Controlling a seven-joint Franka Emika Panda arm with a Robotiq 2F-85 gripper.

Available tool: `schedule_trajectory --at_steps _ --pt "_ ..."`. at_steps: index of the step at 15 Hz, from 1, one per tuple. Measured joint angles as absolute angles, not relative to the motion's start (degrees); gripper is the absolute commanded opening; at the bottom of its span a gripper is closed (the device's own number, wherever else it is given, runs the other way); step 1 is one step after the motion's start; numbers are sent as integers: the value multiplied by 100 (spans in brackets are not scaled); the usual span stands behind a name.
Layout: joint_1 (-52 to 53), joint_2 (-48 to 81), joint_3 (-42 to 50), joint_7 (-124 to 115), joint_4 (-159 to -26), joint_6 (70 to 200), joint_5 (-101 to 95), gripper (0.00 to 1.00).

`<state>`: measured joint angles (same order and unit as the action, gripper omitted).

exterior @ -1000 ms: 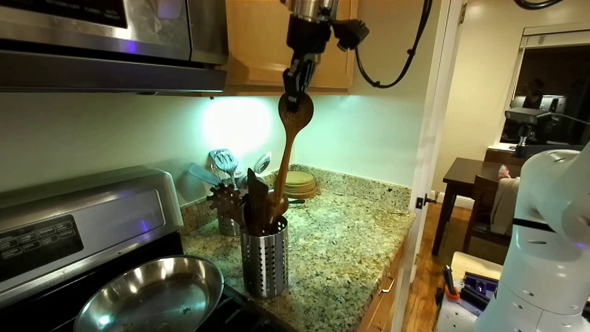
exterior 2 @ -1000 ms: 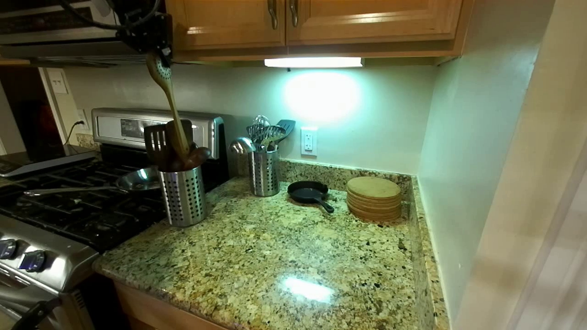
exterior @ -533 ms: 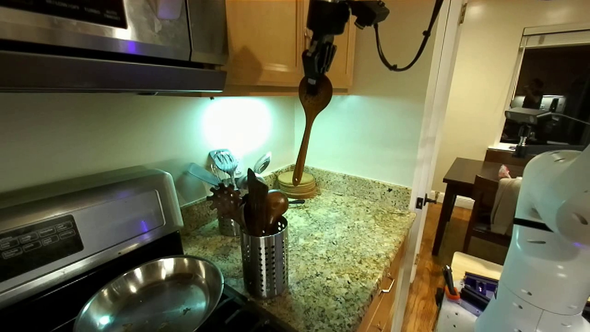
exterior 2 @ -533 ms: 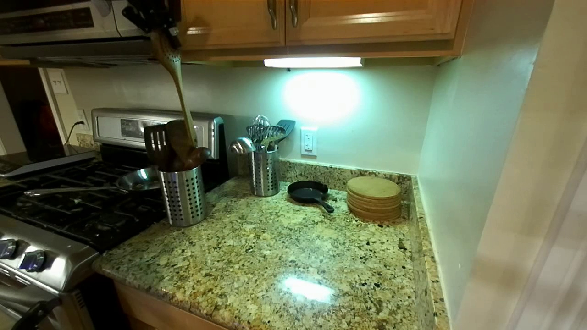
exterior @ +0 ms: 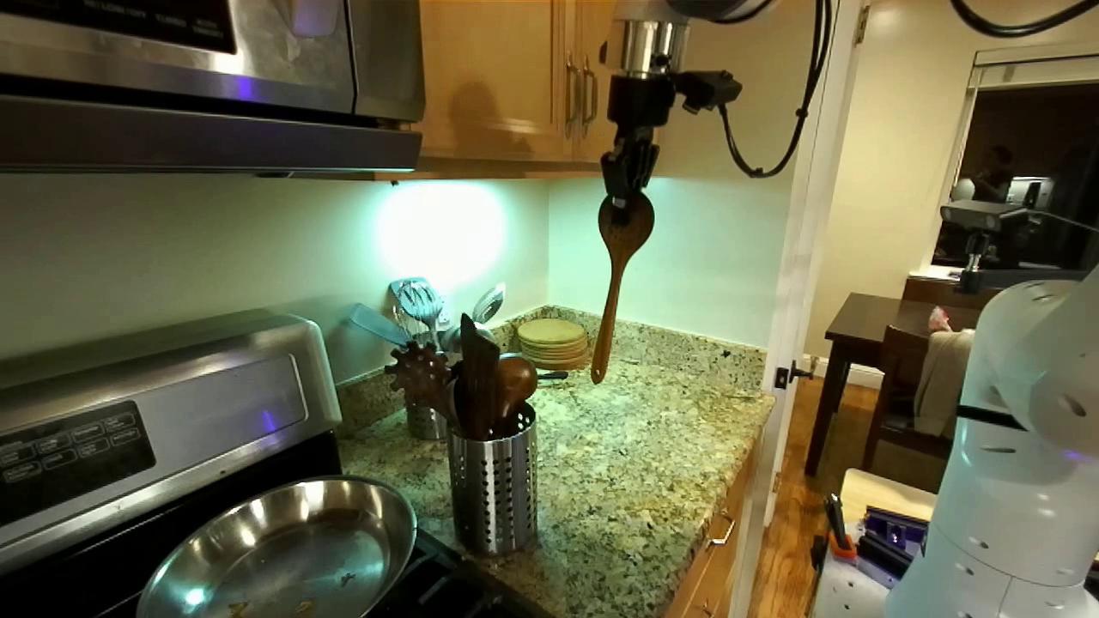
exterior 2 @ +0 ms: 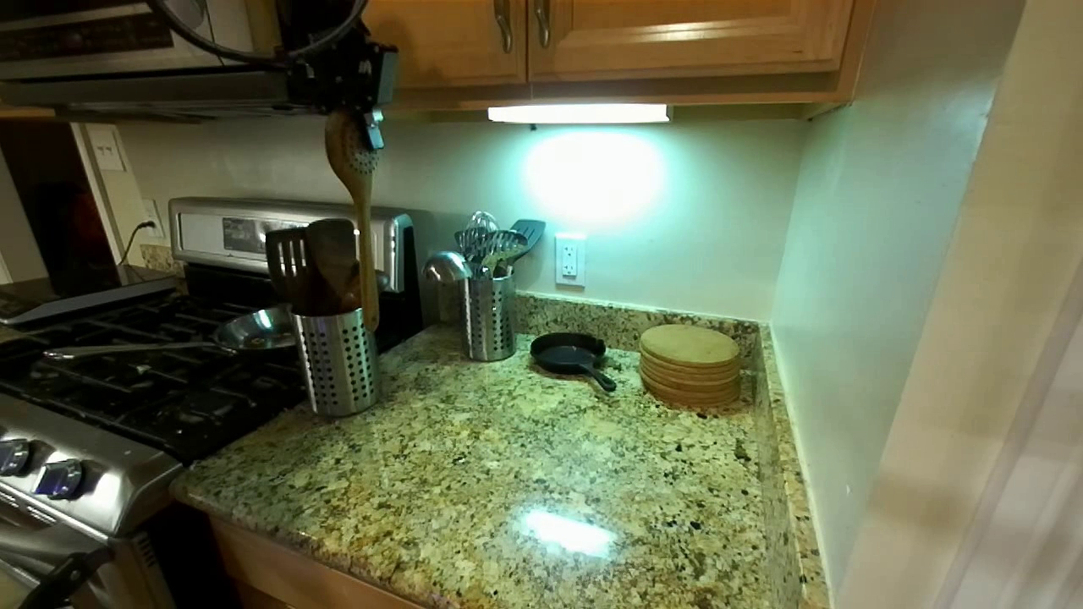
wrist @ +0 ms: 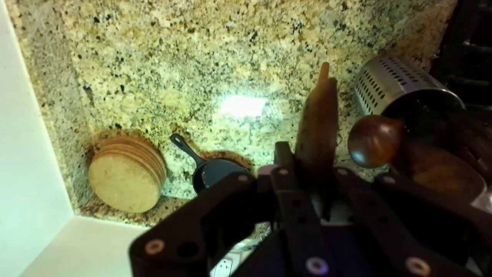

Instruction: Put the wooden spoon with holes on the countertop

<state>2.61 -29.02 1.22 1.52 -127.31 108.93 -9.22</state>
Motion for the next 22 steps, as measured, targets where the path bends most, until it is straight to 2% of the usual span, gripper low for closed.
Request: schedule_trajectory --at_steps 12,15,16,22 --pt "113 -1730 1165 1858 -14262 13241 234 10" --pt "113 -1381 1244 2338 -14315 13484 805 9" --pt "111 -1334 1272 2490 -14309 13501 1025 14" --pt "97 -1276 1315 2712 -14313 13501 1320 14"
